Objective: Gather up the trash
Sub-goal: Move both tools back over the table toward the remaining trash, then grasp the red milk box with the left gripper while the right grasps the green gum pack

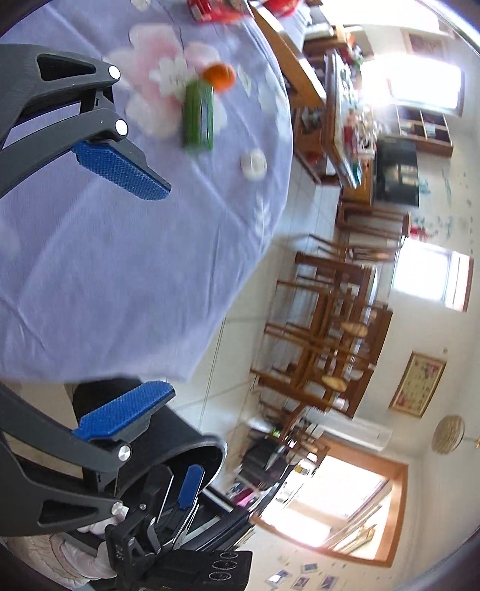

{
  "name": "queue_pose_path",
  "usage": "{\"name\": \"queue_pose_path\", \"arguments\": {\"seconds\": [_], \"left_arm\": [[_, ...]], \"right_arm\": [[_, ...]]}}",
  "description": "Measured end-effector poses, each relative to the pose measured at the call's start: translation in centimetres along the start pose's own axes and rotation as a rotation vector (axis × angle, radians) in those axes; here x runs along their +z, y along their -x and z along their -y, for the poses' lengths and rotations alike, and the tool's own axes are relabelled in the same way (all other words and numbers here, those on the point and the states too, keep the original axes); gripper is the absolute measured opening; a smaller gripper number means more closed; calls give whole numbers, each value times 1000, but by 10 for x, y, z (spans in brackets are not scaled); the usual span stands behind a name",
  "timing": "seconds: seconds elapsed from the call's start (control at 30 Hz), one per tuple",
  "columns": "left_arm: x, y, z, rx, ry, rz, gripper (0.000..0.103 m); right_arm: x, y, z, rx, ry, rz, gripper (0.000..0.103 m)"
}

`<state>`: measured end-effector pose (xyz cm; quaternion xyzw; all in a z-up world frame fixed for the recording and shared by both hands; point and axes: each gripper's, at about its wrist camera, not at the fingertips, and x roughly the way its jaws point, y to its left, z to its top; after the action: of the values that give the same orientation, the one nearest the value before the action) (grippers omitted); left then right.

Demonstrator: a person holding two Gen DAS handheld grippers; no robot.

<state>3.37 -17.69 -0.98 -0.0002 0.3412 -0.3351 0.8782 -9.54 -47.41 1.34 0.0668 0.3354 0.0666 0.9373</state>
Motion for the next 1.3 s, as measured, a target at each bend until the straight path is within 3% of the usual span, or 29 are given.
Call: {"name": "queue_pose_path", "arguments": {"seconds": [0.33,0.57,0.67,0.93,1.3], "left_arm": [[4,40,-140,256,170,41,98],[15,42,-219,413,212,-13,98],[22,32,-245,439,226,-54,98],[31,3,-302,466,284,-166,98],[36,-21,-309,541,219,-198,98]], "right_arm": [[54,-102,-104,130,119,-87,90],[79,-172,-165,179,253,-175,90],[84,-199,-182,189,326,-211,96],[86,-260,-214,166,495,-299,96],[88,-299,-217,180,539,-348,96]]}}
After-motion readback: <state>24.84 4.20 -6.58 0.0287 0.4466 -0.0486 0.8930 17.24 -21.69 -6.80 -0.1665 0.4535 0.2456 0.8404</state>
